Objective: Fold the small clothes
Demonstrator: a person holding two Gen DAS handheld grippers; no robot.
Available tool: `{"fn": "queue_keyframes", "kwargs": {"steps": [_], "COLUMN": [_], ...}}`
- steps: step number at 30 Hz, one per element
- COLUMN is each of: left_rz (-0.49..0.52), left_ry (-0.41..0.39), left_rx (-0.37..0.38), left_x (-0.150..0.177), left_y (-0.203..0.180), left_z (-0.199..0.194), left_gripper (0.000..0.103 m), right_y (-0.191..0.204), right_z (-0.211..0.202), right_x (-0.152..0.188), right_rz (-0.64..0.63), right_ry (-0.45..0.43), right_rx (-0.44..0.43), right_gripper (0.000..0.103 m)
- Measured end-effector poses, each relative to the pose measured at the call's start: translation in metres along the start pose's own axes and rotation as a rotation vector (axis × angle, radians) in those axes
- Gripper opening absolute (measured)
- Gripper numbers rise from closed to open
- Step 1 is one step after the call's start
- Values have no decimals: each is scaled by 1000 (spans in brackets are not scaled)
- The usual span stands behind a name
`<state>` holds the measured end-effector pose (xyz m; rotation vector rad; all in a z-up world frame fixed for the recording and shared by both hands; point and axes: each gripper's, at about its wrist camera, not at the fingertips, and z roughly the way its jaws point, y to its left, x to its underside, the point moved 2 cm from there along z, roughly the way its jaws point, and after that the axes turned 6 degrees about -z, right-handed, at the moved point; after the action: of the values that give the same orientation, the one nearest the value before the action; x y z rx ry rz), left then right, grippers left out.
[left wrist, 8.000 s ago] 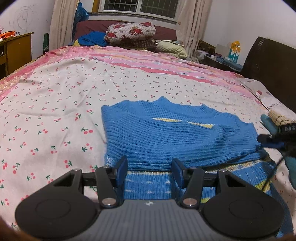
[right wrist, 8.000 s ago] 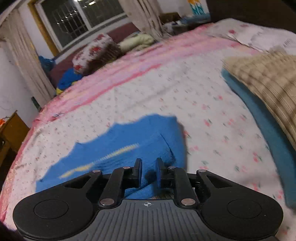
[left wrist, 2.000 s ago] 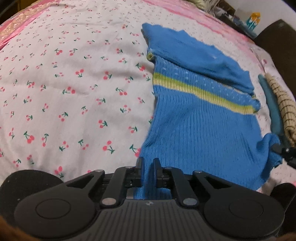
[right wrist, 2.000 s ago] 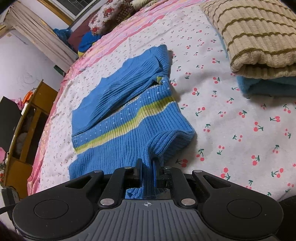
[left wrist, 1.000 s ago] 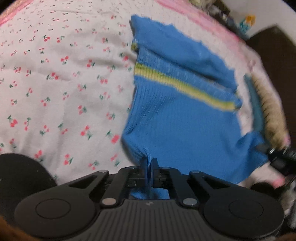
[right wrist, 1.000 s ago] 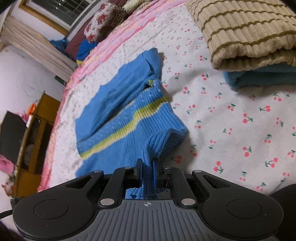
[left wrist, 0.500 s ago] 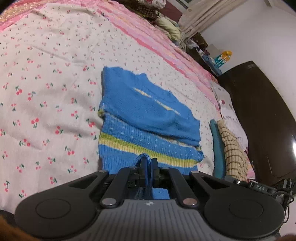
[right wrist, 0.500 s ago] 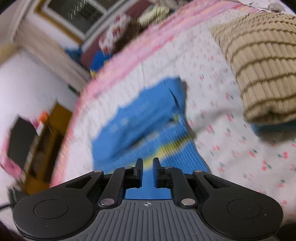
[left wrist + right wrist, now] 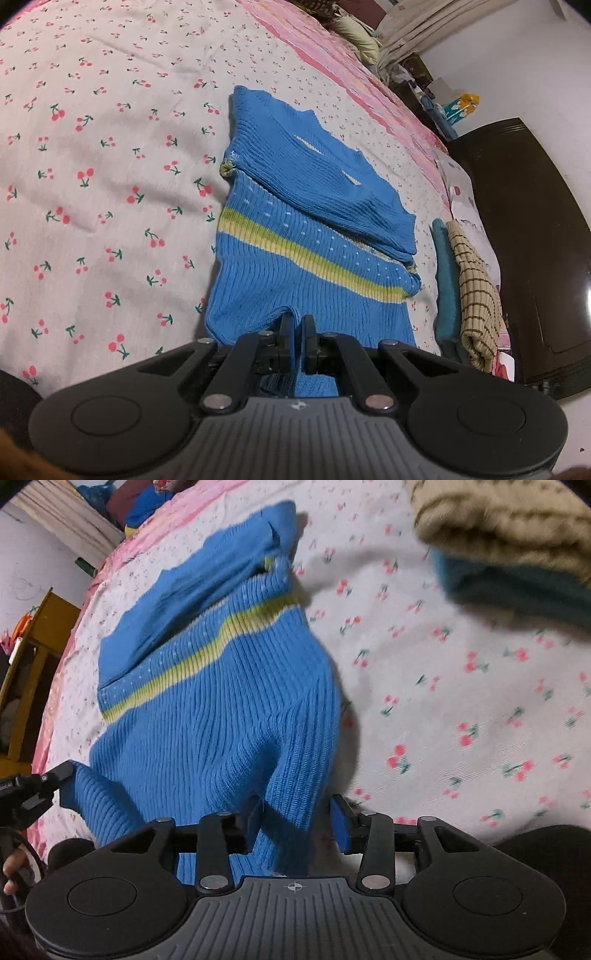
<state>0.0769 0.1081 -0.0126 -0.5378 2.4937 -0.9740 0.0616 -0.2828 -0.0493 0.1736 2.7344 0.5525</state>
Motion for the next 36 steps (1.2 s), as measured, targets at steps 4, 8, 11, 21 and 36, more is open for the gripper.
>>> {"fn": "queue_keyframes", "kwargs": {"steps": [4,8,11,21,36], "left_rz": [3,-10,0,8,-51], "left_ry": [-3,-31,-69,-202,-276], "left_rx": [15,62,96,142,93], "left_x": [-6,-24,-42,-102,-157], "left_y": [-2,-7,-15,-25,-2], "left_z": [0,2,1,4,45], "left_gripper": [10,10,10,10,10], "right_y": [3,13,22,30,30], "right_z": [-6,-29,-41,-32,30], "right_x": [-5,-29,-53,-124,-221], "right_rz": [43,71,78,113,160], "right_ry": [-44,-172,-265,-408,-445], "right_rx": [-79,-194,-250,-283,-251], "right_gripper": [13,11,11,11,11]}}
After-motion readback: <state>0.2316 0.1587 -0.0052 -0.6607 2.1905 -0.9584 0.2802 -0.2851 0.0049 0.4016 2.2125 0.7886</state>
